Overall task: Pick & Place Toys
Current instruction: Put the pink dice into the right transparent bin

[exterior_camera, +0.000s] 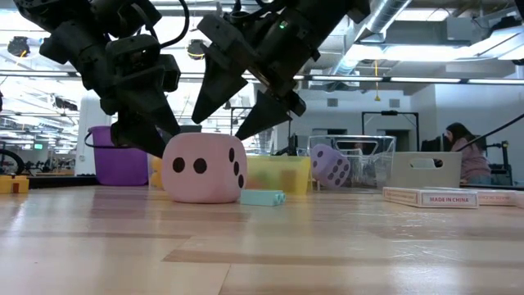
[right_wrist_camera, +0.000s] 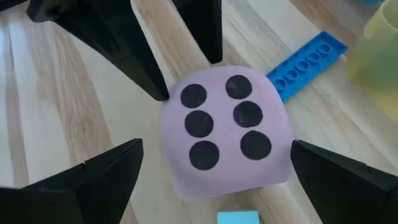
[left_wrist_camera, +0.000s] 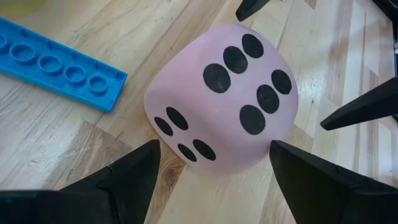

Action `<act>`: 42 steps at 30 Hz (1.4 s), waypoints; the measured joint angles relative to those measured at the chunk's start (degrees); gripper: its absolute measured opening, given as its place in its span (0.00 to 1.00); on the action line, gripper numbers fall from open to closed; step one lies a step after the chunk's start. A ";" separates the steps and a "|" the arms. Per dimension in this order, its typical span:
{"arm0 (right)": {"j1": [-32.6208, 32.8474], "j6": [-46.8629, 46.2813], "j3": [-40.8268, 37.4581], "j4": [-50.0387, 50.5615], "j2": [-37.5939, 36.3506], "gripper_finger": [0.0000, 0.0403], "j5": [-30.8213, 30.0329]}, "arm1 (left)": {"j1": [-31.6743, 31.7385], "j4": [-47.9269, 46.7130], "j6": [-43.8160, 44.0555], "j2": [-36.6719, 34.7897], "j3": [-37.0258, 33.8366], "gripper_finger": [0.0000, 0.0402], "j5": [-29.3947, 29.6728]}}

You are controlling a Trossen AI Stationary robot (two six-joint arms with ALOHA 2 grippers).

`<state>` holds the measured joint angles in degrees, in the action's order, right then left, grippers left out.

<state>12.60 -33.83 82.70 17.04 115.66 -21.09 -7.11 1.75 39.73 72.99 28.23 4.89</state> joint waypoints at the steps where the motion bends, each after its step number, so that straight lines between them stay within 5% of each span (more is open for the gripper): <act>1: -0.02 0.16 0.00 0.00 0.00 0.99 0.03 | 0.00 0.01 0.01 0.00 0.00 0.74 0.00; 23: -2.24 4.29 0.00 2.46 0.00 0.99 -0.62 | 0.11 0.03 -0.01 0.00 0.00 0.74 2.38; 42: -4.60 4.36 -0.06 2.73 1.36 0.99 9.60 | 0.11 0.05 -0.01 0.00 0.00 0.74 3.82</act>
<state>8.00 -29.47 82.64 19.76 117.01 -11.49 -7.01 1.80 39.72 72.99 28.23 8.70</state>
